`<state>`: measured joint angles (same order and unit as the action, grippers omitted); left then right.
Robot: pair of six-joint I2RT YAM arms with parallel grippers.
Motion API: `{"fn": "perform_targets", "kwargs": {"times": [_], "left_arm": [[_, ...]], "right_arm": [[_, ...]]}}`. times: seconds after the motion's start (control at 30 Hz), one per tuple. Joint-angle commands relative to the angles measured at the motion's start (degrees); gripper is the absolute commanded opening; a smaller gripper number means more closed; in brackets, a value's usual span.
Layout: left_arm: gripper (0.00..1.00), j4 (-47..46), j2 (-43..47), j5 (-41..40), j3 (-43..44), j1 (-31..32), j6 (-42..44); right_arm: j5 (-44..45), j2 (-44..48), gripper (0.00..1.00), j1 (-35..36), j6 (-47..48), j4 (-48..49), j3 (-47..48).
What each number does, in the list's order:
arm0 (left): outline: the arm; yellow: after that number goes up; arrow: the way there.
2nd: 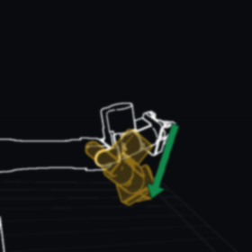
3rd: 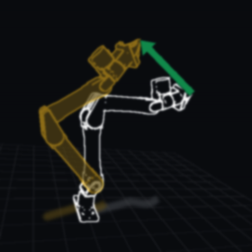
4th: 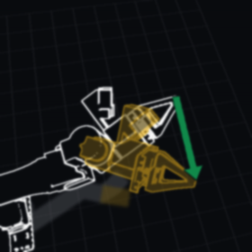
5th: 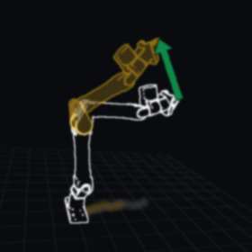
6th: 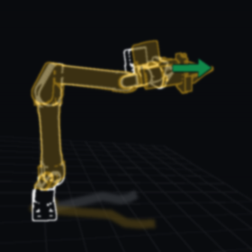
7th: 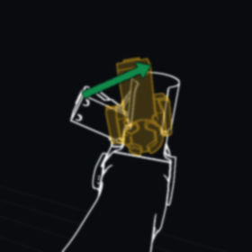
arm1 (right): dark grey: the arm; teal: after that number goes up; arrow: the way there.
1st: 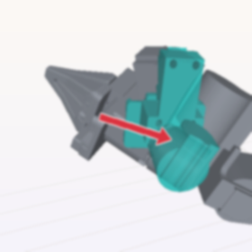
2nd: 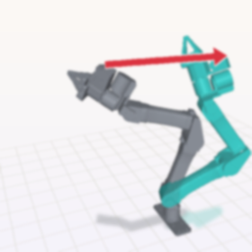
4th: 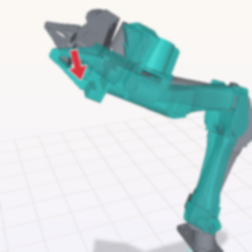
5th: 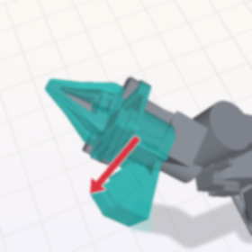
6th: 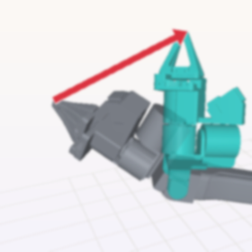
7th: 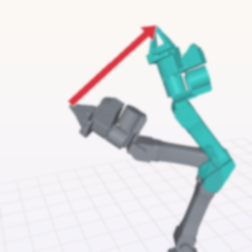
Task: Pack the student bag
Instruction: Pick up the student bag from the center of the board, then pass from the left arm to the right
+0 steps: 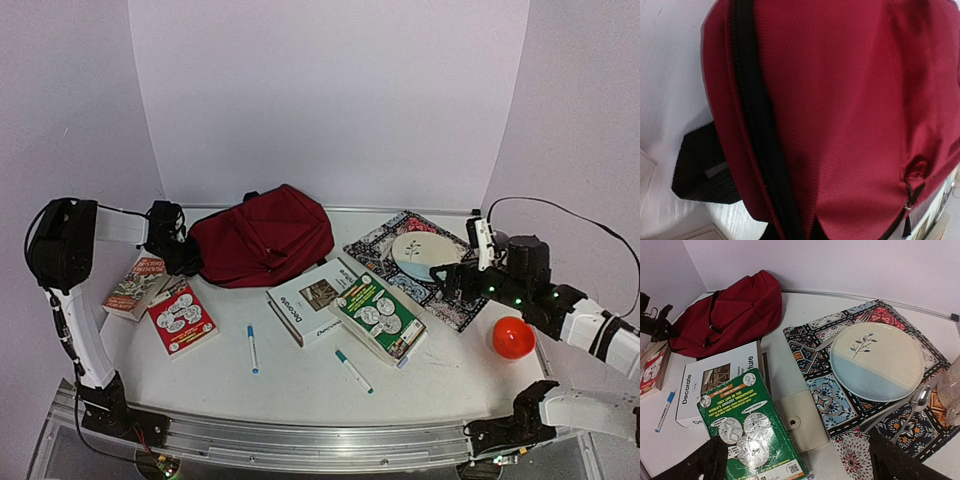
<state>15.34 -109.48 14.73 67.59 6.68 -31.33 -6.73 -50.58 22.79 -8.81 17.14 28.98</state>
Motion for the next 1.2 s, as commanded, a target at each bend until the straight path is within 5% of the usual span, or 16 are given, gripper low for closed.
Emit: {"fn": "perform_targets", "kwargs": {"times": [0.0,0.23,0.57,0.87,1.17], "left_arm": [[0.00,0.23,8.68,5.48,2.17,0.08,-2.63],[0.00,-1.15,15.75,10.47,0.62,0.16,-7.76],[0.00,-8.77,24.37,16.26,-5.24,1.26,-21.66],[0.00,-18.80,33.23,13.05,-10.58,3.76,-35.11],[0.00,-23.66,39.72,9.32,-12.20,7.40,-38.63]], "right_arm": [[3.00,-4.80,0.98,4.31,0.53,7.06,5.00],[4.17,-11.72,0.98,8.94,-1.65,11.69,9.61],[1.70,-23.99,0.98,13.20,-18.32,12.90,19.33],[-0.74,-35.05,0.98,19.04,-30.99,13.94,27.32],[-2.56,-46.34,0.98,23.50,-42.20,20.73,33.89]]}}
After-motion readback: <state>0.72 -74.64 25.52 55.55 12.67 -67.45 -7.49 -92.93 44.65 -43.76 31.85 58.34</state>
